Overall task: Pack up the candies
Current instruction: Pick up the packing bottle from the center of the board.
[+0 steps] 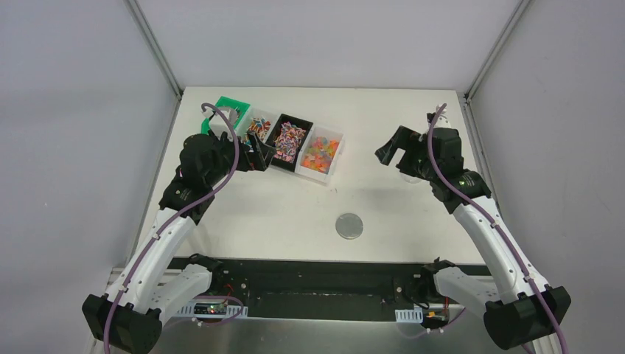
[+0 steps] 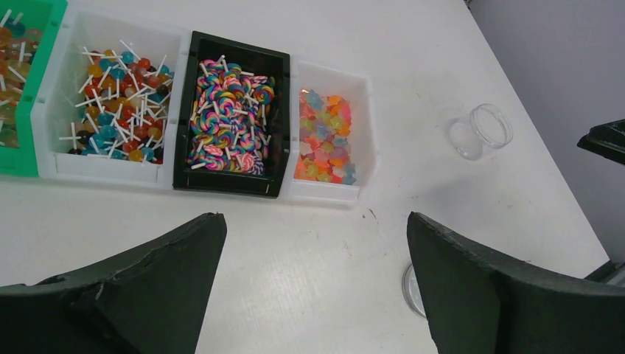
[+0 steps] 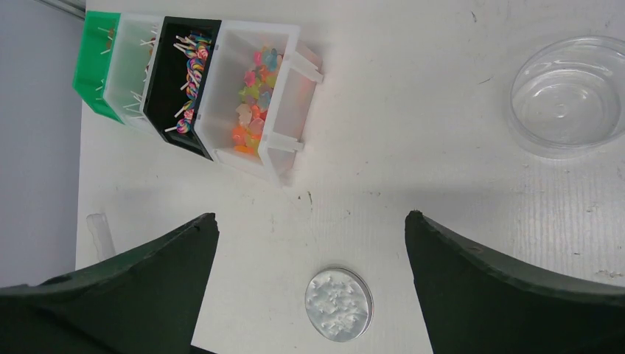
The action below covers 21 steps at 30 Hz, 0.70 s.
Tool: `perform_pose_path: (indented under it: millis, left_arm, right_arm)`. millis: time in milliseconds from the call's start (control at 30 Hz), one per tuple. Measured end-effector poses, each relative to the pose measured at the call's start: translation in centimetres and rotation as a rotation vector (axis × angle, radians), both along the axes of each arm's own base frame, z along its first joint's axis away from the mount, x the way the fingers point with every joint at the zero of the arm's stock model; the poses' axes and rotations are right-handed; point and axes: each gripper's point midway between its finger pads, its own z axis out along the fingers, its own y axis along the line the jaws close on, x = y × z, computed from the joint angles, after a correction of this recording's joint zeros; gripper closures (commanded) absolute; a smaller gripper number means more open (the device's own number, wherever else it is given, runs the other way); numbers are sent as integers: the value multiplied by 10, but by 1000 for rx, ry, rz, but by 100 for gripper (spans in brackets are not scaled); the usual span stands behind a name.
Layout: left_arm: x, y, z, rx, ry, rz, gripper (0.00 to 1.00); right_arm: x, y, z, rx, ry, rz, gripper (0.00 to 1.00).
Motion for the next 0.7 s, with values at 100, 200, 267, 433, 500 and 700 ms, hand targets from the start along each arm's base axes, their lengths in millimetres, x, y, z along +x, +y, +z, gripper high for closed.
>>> perform_pose_path:
  millis: [100,200,267,433,500,700]
  left_arm:
    - [0,0,0,0,0,0,2]
    - [0,0,0,0,0,0,2]
    - [0,0,0,0,0,0,2]
    - [0,1,0,1,0,5,3]
    - [1,2,0,3,1,11,3]
    - [2,5,-2,9,3,31,3]
  right_arm:
    - [0,0,0,0,-1,-2,0]
    - [2,-3,0,-4,-2,-22,0]
    - [3,-5,0,-7,-3,-36,0]
    - [6,-12,0,-9,-3,-90,0]
    - [8,-18,-2,-15,1,-134,2]
    - [27,-41,-31,-58,85,-288,31]
